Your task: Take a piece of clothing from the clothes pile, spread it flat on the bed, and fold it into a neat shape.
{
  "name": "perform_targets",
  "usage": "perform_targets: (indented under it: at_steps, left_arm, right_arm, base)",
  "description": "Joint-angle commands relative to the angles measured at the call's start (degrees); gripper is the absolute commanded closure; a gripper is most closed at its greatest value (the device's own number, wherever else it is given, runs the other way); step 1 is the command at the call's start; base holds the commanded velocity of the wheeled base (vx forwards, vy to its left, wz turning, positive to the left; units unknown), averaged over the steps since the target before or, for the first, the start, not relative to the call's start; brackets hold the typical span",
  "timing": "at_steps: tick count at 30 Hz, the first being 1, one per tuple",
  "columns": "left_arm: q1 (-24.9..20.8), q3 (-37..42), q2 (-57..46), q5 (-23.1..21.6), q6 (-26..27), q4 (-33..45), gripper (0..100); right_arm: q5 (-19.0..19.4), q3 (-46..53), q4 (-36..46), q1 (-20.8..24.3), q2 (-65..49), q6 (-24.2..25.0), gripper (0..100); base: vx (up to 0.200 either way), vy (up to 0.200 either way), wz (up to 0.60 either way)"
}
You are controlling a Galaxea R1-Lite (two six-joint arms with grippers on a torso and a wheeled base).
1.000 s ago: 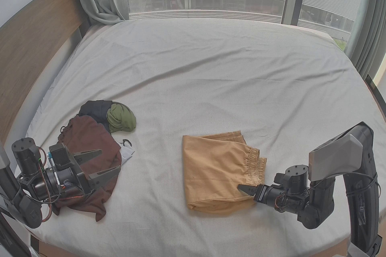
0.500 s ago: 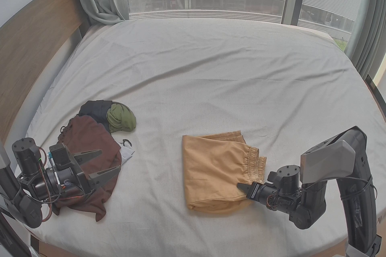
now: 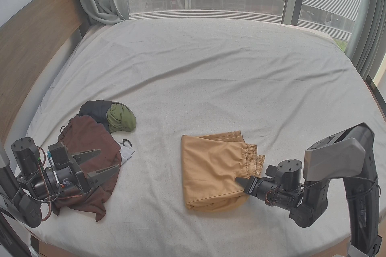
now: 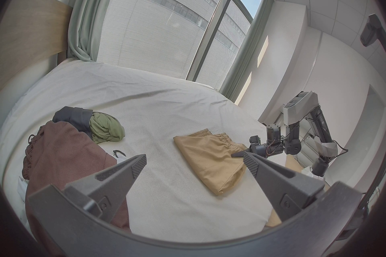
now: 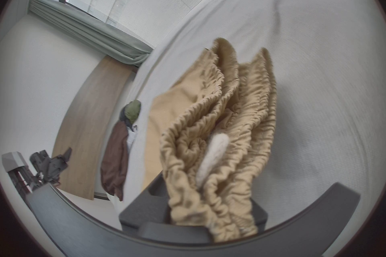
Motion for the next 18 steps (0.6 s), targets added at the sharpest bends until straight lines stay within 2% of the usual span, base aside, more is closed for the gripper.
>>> perform_targets:
  at_steps: [1, 11, 18]
  left_arm:
    - [0.51, -0.08, -0.11, -0.01, -0.56, -0.03, 0]
    - [0.24, 0.36, 0.25, -0.01, -0.56, -0.03, 0]
    - [0.24, 0.53, 0.16, -0.01, -0.56, -0.03, 0]
  right_arm:
    - [2.30, 0.14, 0.01, 0.49, -7.91, 0.23, 100]
    - [5.29, -0.30, 0.89, 1.46, -18.54, -0.21, 100]
    - [5.64, -4.61, 3.96, 2.42, -19.77, -0.30, 100]
  base:
    - [0.000, 0.000, 0.00]
    - [0.000, 0.000, 0.00]
    - [0.000, 0.000, 0.00]
